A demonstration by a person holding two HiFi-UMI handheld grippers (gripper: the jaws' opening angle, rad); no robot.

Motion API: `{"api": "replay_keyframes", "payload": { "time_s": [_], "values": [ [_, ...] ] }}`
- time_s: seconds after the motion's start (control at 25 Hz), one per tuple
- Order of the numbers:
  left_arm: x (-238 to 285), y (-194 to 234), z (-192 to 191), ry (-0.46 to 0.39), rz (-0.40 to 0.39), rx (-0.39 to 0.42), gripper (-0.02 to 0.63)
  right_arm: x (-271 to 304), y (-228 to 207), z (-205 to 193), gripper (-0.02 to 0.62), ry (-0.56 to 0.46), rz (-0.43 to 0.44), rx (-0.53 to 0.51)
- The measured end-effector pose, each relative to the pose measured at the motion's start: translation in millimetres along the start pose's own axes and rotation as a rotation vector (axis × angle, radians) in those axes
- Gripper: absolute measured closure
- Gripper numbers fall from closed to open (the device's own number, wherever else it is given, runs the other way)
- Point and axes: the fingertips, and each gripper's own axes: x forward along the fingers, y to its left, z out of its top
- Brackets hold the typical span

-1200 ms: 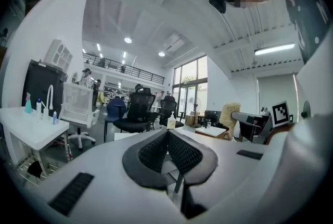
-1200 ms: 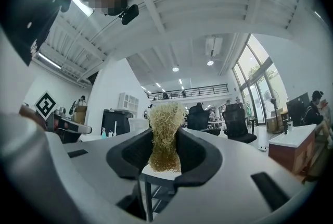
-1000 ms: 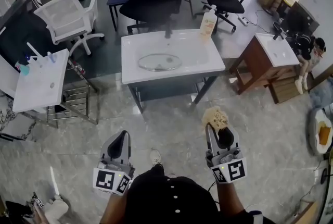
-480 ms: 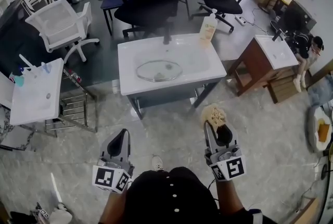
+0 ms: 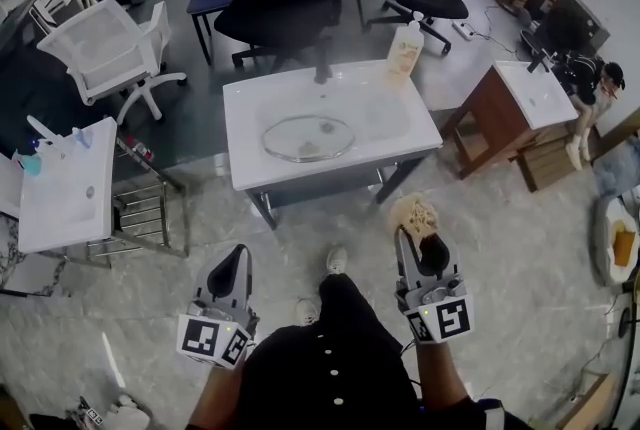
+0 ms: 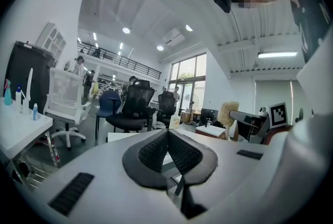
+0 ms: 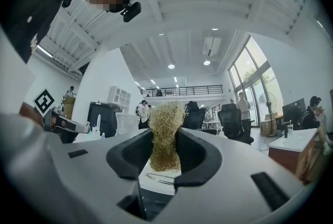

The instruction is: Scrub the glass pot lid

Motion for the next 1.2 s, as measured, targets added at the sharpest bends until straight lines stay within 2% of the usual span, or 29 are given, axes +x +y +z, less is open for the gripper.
{"api": "replay_keyframes", "payload": {
  "time_s": [0.4, 0.84, 1.2],
  "values": [
    [53.5, 30.9, 4.9, 0.012, 0.01, 0.0, 0.583, 58.5, -26.7, -16.6, 0.451, 0.005, 0.007, 0.013],
    [145.6, 63.8, 13.5, 0.044, 0.053, -0.01, 0.583, 144.2, -82.6, -35.7, 0.451, 0.031, 0.039, 0.021],
    [216.8, 98.6, 35.0, 0.044, 0.18, -0.031, 0.583, 224.7, -138.2, -40.9, 0.451, 0.03, 0.099, 0.022]
  ]
}}
